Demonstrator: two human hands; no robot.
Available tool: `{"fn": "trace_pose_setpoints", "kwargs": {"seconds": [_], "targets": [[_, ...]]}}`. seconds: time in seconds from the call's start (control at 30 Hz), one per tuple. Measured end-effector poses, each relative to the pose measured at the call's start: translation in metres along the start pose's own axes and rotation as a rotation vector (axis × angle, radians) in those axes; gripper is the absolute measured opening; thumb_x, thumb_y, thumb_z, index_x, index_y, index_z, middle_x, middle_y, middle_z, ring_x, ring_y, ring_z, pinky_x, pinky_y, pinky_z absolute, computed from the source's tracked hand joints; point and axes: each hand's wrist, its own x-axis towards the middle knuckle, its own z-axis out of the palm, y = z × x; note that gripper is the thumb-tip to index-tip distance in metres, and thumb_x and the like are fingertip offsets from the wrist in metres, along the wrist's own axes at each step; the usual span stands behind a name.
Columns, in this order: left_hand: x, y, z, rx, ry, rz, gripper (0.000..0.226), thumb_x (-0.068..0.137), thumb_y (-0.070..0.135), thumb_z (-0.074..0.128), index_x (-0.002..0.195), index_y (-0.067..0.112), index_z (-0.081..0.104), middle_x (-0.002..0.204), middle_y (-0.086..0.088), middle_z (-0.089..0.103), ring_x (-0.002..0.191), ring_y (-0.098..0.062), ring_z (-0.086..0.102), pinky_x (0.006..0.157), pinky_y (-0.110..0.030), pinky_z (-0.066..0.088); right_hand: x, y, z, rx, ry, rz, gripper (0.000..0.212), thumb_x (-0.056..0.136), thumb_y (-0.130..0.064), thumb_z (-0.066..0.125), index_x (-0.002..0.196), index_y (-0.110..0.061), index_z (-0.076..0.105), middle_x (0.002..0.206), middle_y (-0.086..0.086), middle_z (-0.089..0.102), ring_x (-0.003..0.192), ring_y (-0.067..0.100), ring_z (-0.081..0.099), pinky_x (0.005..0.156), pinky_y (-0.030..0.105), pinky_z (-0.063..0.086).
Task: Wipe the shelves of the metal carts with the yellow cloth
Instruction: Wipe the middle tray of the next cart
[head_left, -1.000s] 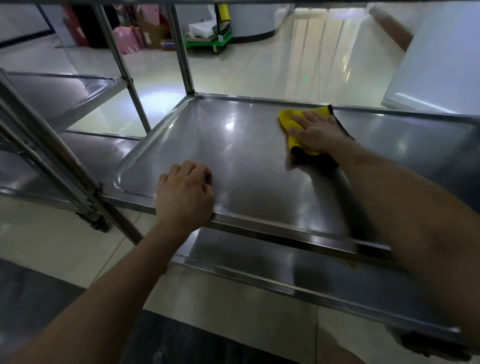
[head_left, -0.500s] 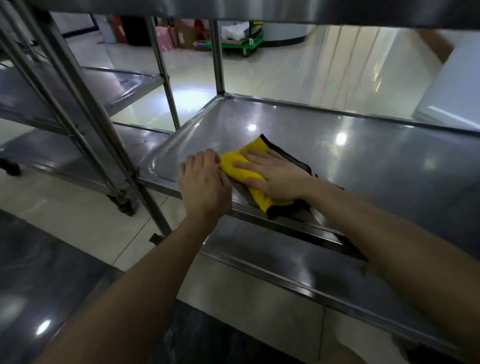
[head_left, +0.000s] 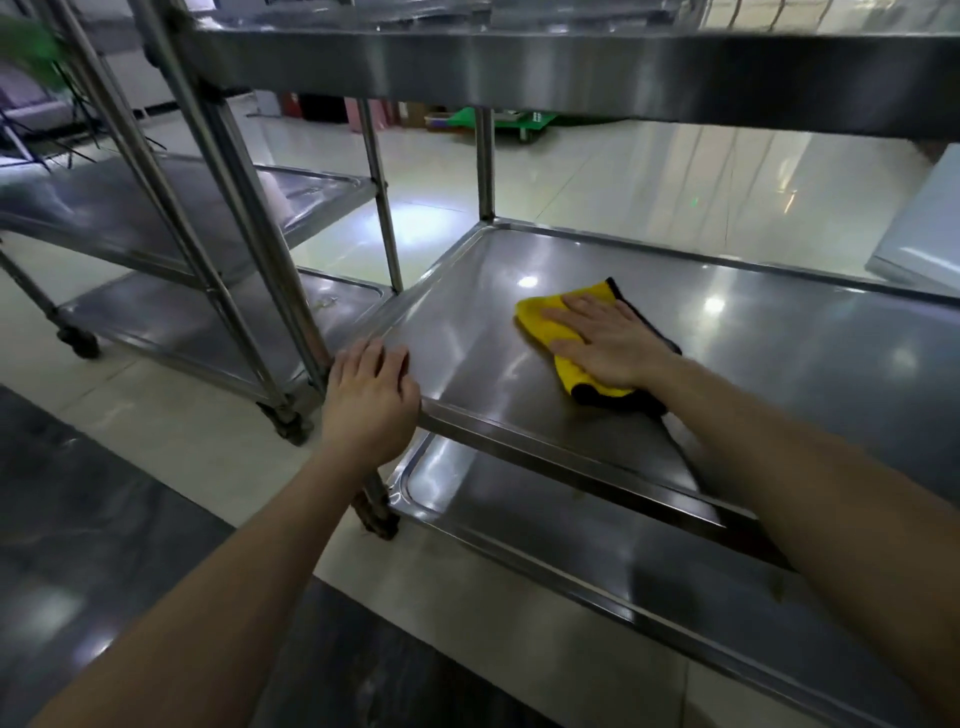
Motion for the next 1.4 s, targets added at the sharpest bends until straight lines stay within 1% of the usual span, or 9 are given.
{"fn": "trace_pose_setpoints", "kwargs": {"seconds": [0.27, 0.47, 0.67, 0.77, 0.83, 0.93, 1.03, 1.23, 1.4], "targets": [[-0.007, 0.01, -0.004, -0.051, 0.11, 0.003, 0.048, 0.109, 0.037, 0.023, 0.144, 0.02, 0.051, 0.156, -0.008, 0.046, 0.156, -0.029, 0.031, 0.131, -0.053, 0.019, 0.152, -0.004, 0.004, 0.018, 0.083, 0.33, 0.073, 0.101, -0.063, 0.018, 0.169, -0.037, 0.013, 0.179, 0.003, 0.008, 0.165, 0.033, 0.002, 0.128, 0.066, -0.004], [-0.003, 0.003, -0.006, -0.101, 0.145, -0.014, 0.041, 0.112, 0.025, 0.042, 0.146, 0.005, 0.052, 0.155, -0.017, 0.051, 0.154, -0.035, 0.037, 0.132, -0.049, 0.015, 0.14, -0.101, 0.016, -0.016, 0.015, -0.039, 0.069, 0.107, -0.064, 0.018, 0.171, -0.04, 0.008, 0.181, -0.001, 0.002, 0.166, 0.024, -0.001, 0.131, 0.058, -0.002], [-0.009, 0.004, -0.011, -0.202, 0.166, -0.011, 0.046, 0.115, 0.03, 0.045, 0.145, -0.006, 0.05, 0.142, -0.026, 0.054, 0.137, -0.043, 0.048, 0.122, -0.054, 0.031, 0.03, -0.124, 0.03, -0.057, -0.062, -0.361, 0.062, 0.112, -0.057, 0.031, 0.17, -0.045, 0.01, 0.18, -0.009, 0.001, 0.165, 0.013, -0.002, 0.133, 0.047, -0.001], [-0.033, 0.002, -0.012, -0.465, 0.455, -0.171, 0.036, 0.108, 0.028, 0.062, 0.127, -0.002, 0.057, 0.12, -0.018, 0.053, 0.112, -0.034, 0.052, 0.1, -0.056, 0.046, -0.002, -0.122, 0.025, -0.057, -0.079, -0.413, 0.06, 0.113, -0.054, 0.033, 0.169, -0.045, 0.011, 0.179, -0.012, 0.002, 0.165, 0.01, -0.002, 0.133, 0.044, -0.003], [-0.038, -0.008, -0.018, -0.619, 0.647, -0.379, 0.05, 0.104, 0.042, 0.067, 0.132, 0.004, 0.051, 0.124, -0.009, 0.046, 0.115, -0.027, 0.048, 0.102, -0.053, 0.048, -0.009, -0.121, 0.023, -0.046, -0.083, -0.421, 0.06, 0.113, -0.054, 0.034, 0.169, -0.045, 0.013, 0.179, -0.013, 0.002, 0.165, 0.01, -0.003, 0.133, 0.044, -0.003], [-0.03, -0.03, -0.033, -0.866, 0.526, -0.413, 0.043, 0.108, 0.046, 0.058, 0.142, 0.024, 0.044, 0.127, -0.004, 0.058, 0.111, -0.014, 0.062, 0.092, -0.045, 0.055, -0.011, -0.118, 0.026, -0.031, -0.072, -0.445, 0.061, 0.112, -0.057, 0.036, 0.168, -0.046, 0.016, 0.179, -0.013, 0.005, 0.165, 0.01, -0.001, 0.133, 0.045, -0.002], [-0.02, -0.045, -0.04, -0.839, 0.385, -0.333, 0.009, 0.113, 0.035, 0.052, 0.116, 0.027, 0.055, 0.094, 0.0, 0.07, 0.08, -0.012, 0.069, 0.073, -0.047, 0.057, 0.016, -0.106, 0.022, -0.02, -0.041, -0.381, 0.061, 0.111, -0.059, 0.038, 0.168, -0.045, 0.022, 0.179, -0.009, 0.013, 0.165, 0.014, 0.008, 0.133, 0.045, 0.004], [-0.012, -0.06, -0.032, -0.812, 0.35, -0.302, 0.009, 0.112, 0.031, 0.057, 0.117, 0.023, 0.06, 0.096, 0.002, 0.074, 0.085, -0.014, 0.074, 0.079, -0.044, 0.066, 0.124, -0.1, 0.018, 0.038, 0.028, 0.107, 0.069, 0.107, -0.063, 0.019, 0.171, -0.04, 0.007, 0.181, -0.003, 0.001, 0.166, 0.023, -0.001, 0.131, 0.057, -0.004], [-0.004, -0.067, -0.028, -0.755, 0.41, -0.273, 0.015, 0.112, 0.029, 0.058, 0.12, 0.016, 0.06, 0.093, 0.0, 0.072, 0.082, -0.015, 0.073, 0.073, -0.036, 0.061, 0.14, -0.155, 0.027, 0.001, -0.021, -0.019, 0.071, 0.106, -0.065, 0.017, 0.171, -0.04, 0.0, 0.181, 0.001, -0.003, 0.166, 0.026, -0.004, 0.131, 0.058, -0.007]]}}
